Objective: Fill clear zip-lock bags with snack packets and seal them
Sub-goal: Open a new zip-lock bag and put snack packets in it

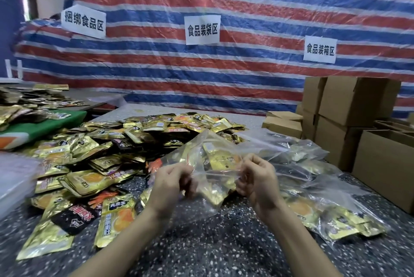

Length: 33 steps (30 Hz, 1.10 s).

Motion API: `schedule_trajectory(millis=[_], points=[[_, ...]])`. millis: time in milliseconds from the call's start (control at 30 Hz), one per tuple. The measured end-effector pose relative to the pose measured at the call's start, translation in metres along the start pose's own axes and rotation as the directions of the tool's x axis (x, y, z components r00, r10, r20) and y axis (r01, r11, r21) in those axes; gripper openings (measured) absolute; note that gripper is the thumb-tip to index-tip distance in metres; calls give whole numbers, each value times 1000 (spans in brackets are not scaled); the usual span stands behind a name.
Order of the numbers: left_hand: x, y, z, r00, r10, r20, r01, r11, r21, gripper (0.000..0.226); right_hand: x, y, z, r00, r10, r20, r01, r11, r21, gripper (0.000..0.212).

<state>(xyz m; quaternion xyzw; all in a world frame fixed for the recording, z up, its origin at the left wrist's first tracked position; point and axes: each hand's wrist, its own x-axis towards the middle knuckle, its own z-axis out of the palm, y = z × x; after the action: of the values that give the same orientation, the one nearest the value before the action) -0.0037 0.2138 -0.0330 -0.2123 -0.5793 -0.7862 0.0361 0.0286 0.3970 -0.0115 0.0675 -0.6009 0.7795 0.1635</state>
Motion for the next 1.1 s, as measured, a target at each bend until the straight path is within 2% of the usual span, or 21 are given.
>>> schedule_trajectory(millis=[100,167,233,300,433,500,567,600,733,833,867,900,933,967,1000,1033,1067,1100], points=[[0,1,1,999,-30,25,32,996,-86,26,-4,5,2,973,-222,-69,206,960,-192,12],[0,4,2,998,-48,40,54,985,-161,30,-7,7,5,902,-433,-10,399,840,-368,38],[1,9,0,995,-90,35,97,959,-267,34,-8,7,7,826,-554,100,532,709,-462,62],[2,16,-2,988,-148,39,151,914,-377,35,-10,5,9,804,-567,180,566,635,-526,61],[4,24,-3,967,-248,54,238,813,-531,30,-14,0,11,787,-512,344,605,538,-587,20],[5,27,-5,964,-262,52,237,750,-618,23,-15,-3,11,760,-523,386,640,498,-585,23],[9,30,-12,967,-251,42,212,702,-680,24,-16,-7,11,755,-538,376,648,519,-558,27],[10,32,-15,970,-240,25,195,720,-666,26,-15,-8,9,760,-539,363,644,544,-539,26],[14,31,-20,986,-163,-32,137,906,-400,35,-17,-9,10,770,-576,274,634,643,-430,6],[16,23,-23,999,-39,-16,34,978,-204,46,-17,-8,8,780,-602,169,619,706,-342,15],[17,20,-26,999,16,-48,-20,995,-93,47,-17,-8,6,777,-614,134,618,706,-345,20],[18,16,-31,991,91,-96,-81,991,105,46,-16,-8,4,772,-626,105,616,699,-363,22],[20,12,-37,976,172,-134,-113,925,363,40,-15,-9,2,769,-634,79,611,694,-382,21],[22,9,-42,964,223,-142,-94,790,606,31,-14,-9,1,768,-638,55,603,691,-399,19],[23,7,-47,972,202,-123,-33,629,777,20,-13,-9,0,767,-640,38,595,689,-414,19],[23,6,-50,990,96,-107,49,475,878,12,-12,-9,-1,765,-643,29,590,684,-429,19],[23,5,-53,992,-52,-113,124,322,939,18,-12,-10,-1,762,-647,30,590,674,-444,19],[24,2,-56,971,-202,-124,162,182,970,33,-12,-10,0,756,-653,38,594,661,-459,19]])
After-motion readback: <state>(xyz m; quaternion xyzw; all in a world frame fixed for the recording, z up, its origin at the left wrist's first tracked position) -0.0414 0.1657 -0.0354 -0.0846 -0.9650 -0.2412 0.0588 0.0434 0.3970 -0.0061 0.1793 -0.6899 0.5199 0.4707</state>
